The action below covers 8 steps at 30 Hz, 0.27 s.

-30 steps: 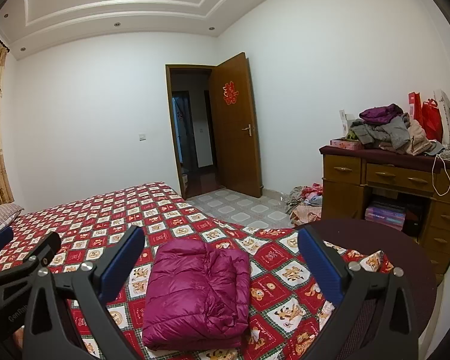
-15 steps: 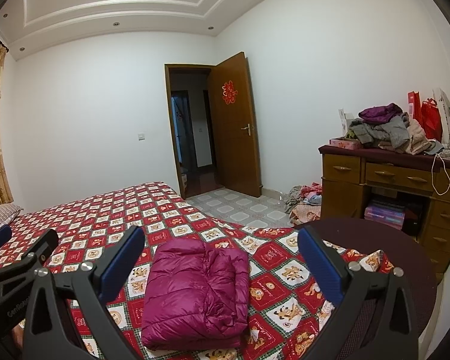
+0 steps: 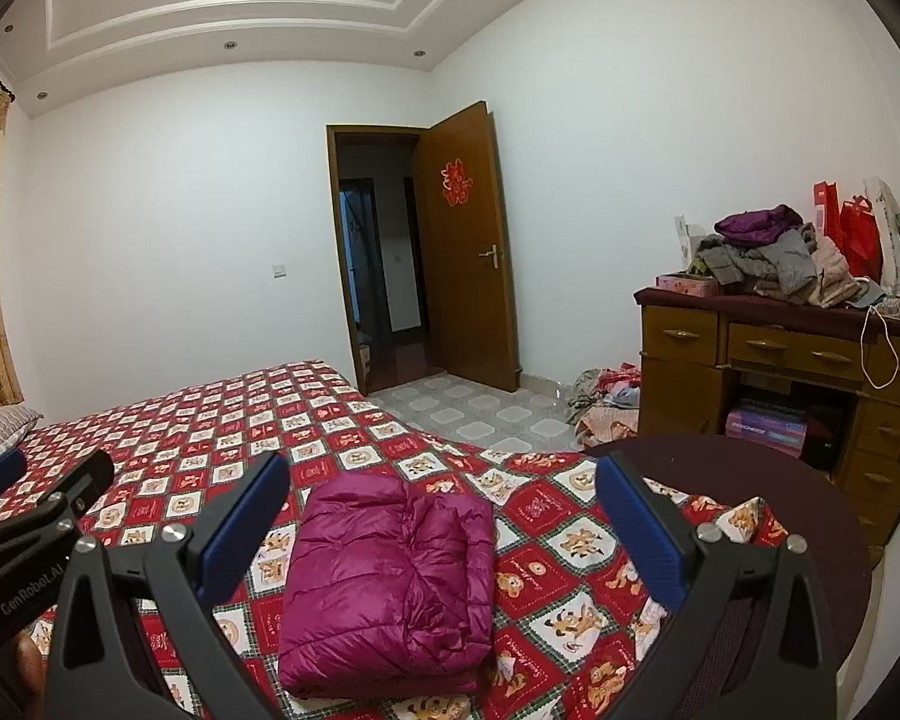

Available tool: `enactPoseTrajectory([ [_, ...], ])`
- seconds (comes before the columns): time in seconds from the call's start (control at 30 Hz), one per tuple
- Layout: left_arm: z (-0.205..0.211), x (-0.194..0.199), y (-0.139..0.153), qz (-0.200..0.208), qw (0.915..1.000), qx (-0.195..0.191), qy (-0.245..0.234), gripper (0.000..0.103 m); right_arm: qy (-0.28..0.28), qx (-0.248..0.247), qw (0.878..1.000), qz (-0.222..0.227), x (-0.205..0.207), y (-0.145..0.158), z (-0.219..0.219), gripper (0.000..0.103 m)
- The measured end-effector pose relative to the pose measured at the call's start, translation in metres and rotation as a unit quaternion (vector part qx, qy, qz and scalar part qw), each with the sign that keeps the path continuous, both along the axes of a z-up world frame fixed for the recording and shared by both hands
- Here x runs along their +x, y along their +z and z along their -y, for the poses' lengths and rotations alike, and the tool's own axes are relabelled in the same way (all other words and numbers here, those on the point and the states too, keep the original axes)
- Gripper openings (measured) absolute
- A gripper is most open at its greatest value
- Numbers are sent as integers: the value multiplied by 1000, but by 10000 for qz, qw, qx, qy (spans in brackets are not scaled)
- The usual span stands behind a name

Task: Fold large clothes

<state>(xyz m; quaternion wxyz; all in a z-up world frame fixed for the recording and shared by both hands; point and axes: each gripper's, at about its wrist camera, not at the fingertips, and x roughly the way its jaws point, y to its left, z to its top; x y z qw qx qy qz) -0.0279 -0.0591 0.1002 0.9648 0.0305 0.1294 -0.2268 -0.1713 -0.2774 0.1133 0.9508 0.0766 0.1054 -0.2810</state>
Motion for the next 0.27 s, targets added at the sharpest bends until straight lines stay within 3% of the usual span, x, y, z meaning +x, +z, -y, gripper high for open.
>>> enactPoseTrajectory([
  [0.27, 0, 7, -4, -86, 9999, 106, -1, 96, 10, 22, 9999, -113, 6, -4, -3, 103],
])
